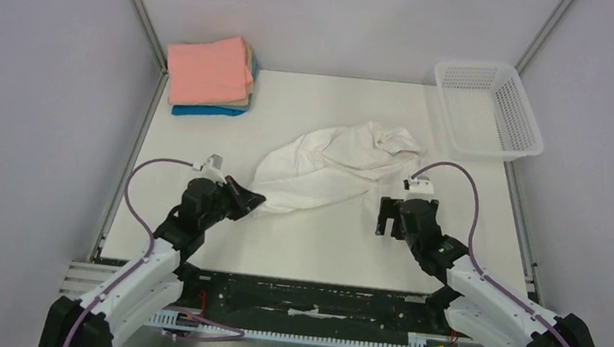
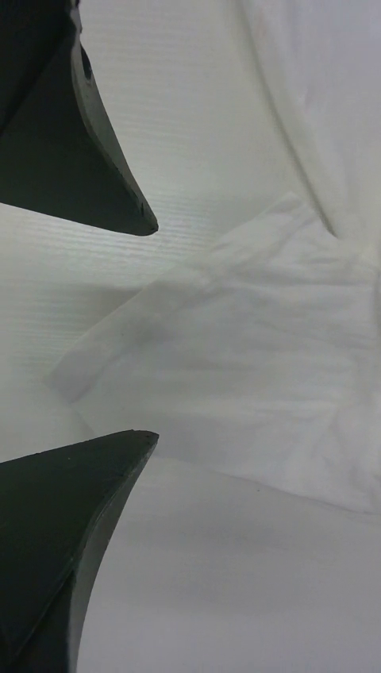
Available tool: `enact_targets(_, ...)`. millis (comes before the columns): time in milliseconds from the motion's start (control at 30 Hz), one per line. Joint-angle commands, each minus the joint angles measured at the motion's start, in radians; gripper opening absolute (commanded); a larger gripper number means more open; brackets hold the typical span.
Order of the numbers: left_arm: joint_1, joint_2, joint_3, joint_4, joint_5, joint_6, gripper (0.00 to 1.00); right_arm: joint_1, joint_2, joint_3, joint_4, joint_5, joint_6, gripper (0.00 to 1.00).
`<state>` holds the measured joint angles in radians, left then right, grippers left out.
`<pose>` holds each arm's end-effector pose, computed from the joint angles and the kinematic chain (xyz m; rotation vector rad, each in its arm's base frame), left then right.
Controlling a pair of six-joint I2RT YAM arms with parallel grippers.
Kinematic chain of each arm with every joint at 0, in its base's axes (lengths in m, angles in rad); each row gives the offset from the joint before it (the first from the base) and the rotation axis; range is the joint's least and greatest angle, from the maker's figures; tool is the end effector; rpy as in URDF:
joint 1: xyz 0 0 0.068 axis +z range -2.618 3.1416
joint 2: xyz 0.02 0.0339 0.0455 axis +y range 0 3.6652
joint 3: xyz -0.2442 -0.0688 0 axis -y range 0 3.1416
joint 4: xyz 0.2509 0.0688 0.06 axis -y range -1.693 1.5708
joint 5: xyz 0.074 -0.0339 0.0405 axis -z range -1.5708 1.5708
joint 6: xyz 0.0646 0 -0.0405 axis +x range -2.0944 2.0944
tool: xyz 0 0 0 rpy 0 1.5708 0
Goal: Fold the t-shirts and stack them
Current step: Flatten out the tshirt
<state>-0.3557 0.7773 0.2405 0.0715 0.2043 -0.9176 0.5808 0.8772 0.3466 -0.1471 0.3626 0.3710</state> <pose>0.1969 -0.0871 0.1464 -0.4707 2.1268 -0.9764 0.1926 0.0990 0.1418 -0.0382 2.1996 0.1236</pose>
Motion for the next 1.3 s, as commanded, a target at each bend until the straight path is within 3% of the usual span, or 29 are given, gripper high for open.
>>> enact_targets(0, -0.003, -0.183, -0.014, -0.094, -0.072, 0.047, 0.02, 0.018, 0.029, -0.026, -0.063, 0.061, 0.023, 0.94)
enact_targets(133, -0.002, -0.277, -0.027, -0.125, -0.074, 0.062, 0.02, 0.017, 0.089, -0.030, -0.079, 0.052, 0.048, 0.91)
enact_targets(300, -0.003, -0.286, -0.031, -0.130, -0.075, 0.069, 0.02, 0.017, 0.146, -0.049, -0.074, 0.081, 0.077, 0.89)
enact_targets(367, -0.003, -0.271, -0.029, -0.128, -0.080, 0.070, 0.02, 0.017, 0.160, -0.069, -0.021, 0.059, 0.077, 0.82)
enact_targets(500, -0.003, -0.238, -0.024, -0.127, -0.087, 0.071, 0.02, 0.016, 0.224, -0.087, 0.068, 0.016, 0.086, 0.64)
enact_targets(633, -0.002, -0.227, -0.023, -0.128, -0.117, 0.071, 0.02, 0.016, 0.281, -0.073, 0.102, 0.039, 0.109, 0.23)
enact_targets(733, -0.003, -0.228, 0.003, -0.144, -0.170, 0.080, 0.02, 0.016, 0.237, -0.035, 0.114, 0.106, 0.115, 0.00)
enact_targets(1033, -0.002, -0.172, 0.263, -0.205, -0.330, 0.169, 0.02, -0.002, -0.013, 0.210, 0.140, 0.324, -0.027, 0.00)
enact_targets(1267, -0.002, -0.200, 0.554, -0.318, -0.431, 0.294, 0.02, -0.016, -0.045, 0.541, 0.139, 0.426, -0.243, 0.00)
